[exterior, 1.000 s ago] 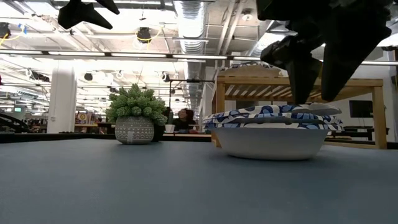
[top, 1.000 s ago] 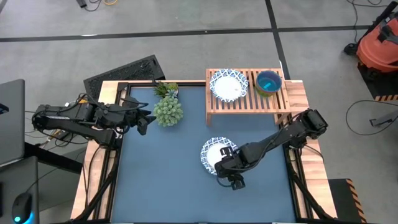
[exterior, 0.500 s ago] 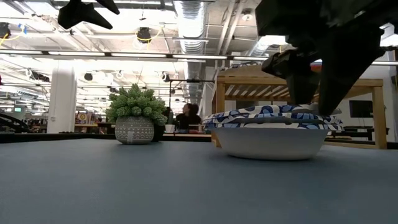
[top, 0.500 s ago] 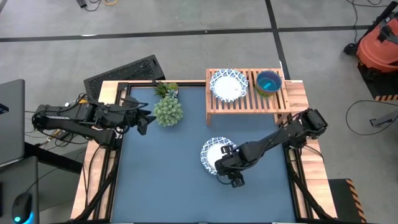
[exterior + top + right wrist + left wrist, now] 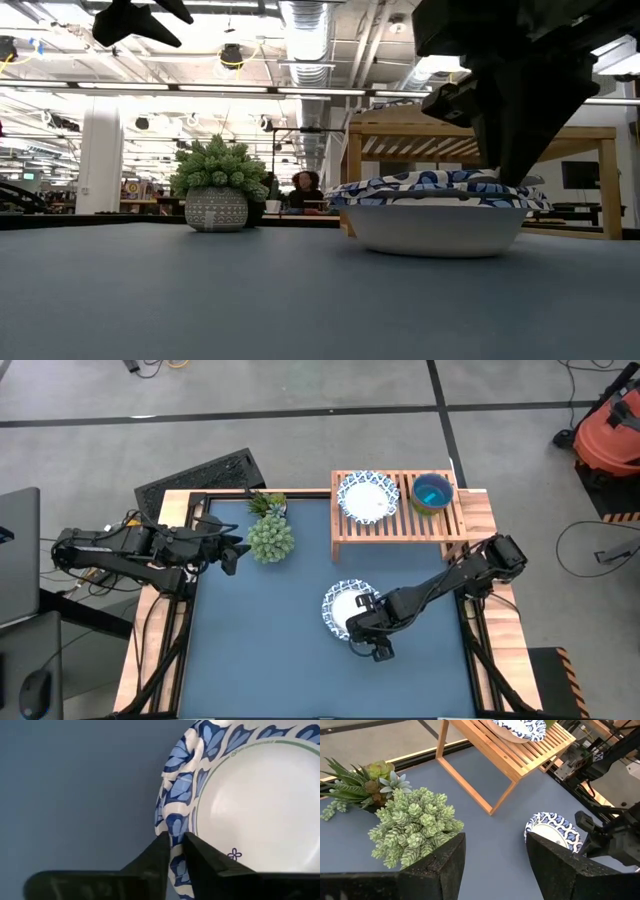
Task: Place and stack bowls onto a shelf
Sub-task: Stack the blue bowl on top of the blue bowl on the shelf
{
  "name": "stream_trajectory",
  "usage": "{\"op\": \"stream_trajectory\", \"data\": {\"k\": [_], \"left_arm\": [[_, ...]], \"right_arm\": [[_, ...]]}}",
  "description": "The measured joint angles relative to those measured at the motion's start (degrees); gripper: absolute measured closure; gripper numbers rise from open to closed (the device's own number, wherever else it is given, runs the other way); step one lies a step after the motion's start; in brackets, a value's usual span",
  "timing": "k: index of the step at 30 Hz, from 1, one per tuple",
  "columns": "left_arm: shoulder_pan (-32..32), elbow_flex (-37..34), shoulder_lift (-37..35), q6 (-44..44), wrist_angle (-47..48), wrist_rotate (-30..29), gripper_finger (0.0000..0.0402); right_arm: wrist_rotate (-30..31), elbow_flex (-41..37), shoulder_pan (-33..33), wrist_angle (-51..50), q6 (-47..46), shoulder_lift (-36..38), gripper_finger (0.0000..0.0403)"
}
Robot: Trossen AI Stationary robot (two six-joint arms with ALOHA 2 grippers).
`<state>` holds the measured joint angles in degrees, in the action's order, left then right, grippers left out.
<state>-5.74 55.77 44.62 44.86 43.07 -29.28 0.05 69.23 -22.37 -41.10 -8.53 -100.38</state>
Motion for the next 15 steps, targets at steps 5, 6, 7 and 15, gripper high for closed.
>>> {"op": "stream_trajectory", "data": {"k": [5,6,7,15], "left_arm": [[0.00,0.00,0.00,0.00,-0.01,0.00,0.0205],[-0.01,0.00,0.00,0.00,0.00,0.00,0.0205],[0.00,0.00,0.00,0.00,0.00,0.00,0.0205],[0.00,0.00,0.02,0.00,-0.07,-0.02,0.0205]], "right_arm": [[0.00,0.02,0.02,0.00,-0.07,0.00,0.0357],[0.00,0.02,0.02,0.00,-0.09,0.00,0.0363],[0.00,0.02,0.02,0.00,-0.11,0.00,0.0368],[-1.17,0.13,0.39,-1.13,-0.05,3.73,0.0382]]}}
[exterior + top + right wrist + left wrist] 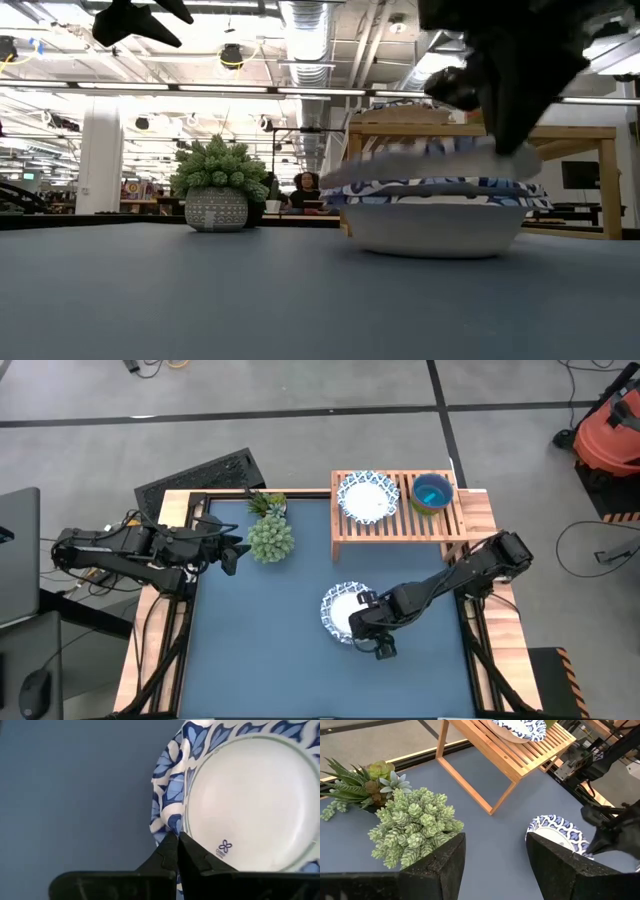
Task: Place and stack bowls onto a shelf
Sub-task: Stack the blue bowl on top of the blue bowl on the shelf
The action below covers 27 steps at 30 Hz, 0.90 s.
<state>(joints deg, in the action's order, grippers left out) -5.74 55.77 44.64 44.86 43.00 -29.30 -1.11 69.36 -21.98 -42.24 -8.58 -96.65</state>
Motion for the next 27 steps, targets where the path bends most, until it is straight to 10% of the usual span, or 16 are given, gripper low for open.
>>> {"op": "stream_trajectory", "data": {"k": [20,27], "left_arm": [[0.00,0.00,-0.01,0.94,0.04,0.10,0.0205],[0.00,0.00,0.00,1.06,0.04,-0.12,0.0205]], "right_arm": [[-0.43,0.02,8.22,10.55,2.48,31.75,0.0382],[9.55,2.15,15.65,17.24,14.47,38.37,0.0382]]}}
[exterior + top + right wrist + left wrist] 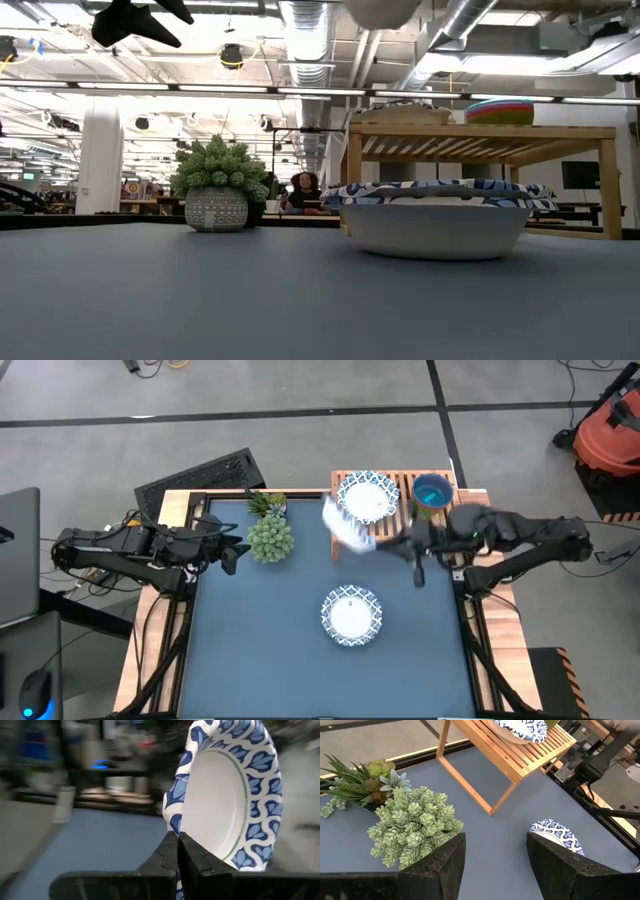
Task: Place and stack bowls onto a shelf
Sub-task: Stack the blue bowl on top of the blue bowl on the shelf
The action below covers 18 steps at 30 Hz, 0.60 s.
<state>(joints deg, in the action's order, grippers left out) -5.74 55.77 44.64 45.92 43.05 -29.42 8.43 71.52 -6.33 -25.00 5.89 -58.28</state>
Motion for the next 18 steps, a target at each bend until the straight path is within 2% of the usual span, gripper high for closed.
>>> {"op": "stream_trajectory", "data": {"k": [3,6,13,18], "left_arm": [[0.00,0.00,-0.02,0.01,0.00,-0.56,0.0205],[0.00,0.00,-0.01,0.01,0.02,-1.12,0.0205],[0.00,0.00,-0.02,0.01,0.07,-1.25,0.0205],[0.00,0.00,-0.02,0.01,0.09,-1.39,0.0205]], "right_arm": [[4.09,2.05,4.76,-0.24,7.29,-0.17,0.0382],[5.28,4.14,10.29,-1.96,11.64,-1.90,0.0382],[5.43,7.30,20.15,-16.03,12.63,-9.04,0.0382],[6.04,9.39,21.49,-23.94,12.61,-14.21,0.0382]]}}
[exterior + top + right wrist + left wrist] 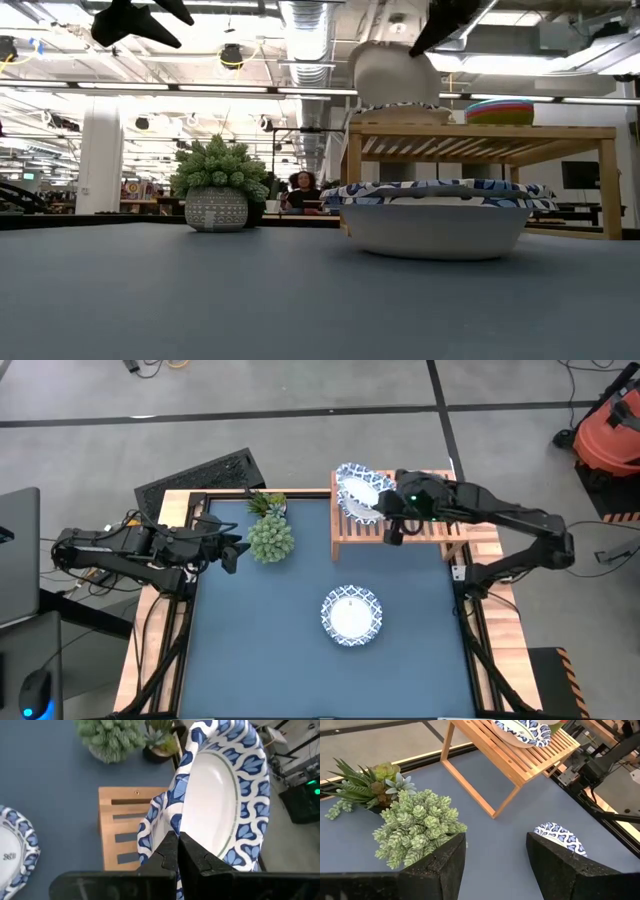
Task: Place and stack bowls onto a shelf
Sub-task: Stack the blue bowl on top of the blue bowl on the shelf
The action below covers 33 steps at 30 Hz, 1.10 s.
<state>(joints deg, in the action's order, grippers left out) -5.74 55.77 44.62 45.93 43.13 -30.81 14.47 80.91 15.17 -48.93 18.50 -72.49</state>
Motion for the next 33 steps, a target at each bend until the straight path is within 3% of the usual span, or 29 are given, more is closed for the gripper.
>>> {"op": "stream_trajectory", "data": {"k": [13,26,33], "left_arm": [[0.00,0.00,0.00,0.33,0.00,-1.46,0.0205],[0.00,0.00,0.00,0.41,-0.02,-1.57,0.0205],[0.00,0.00,0.02,-0.08,0.00,-2.75,0.0205]], "right_arm": [[5.88,3.78,0.80,-11.11,1.68,-8.58,0.0376],[7.75,3.87,0.74,-10.12,2.55,-7.19,0.0319],[8.19,5.61,0.69,-11.18,-0.31,-5.47,0.0253]]}}
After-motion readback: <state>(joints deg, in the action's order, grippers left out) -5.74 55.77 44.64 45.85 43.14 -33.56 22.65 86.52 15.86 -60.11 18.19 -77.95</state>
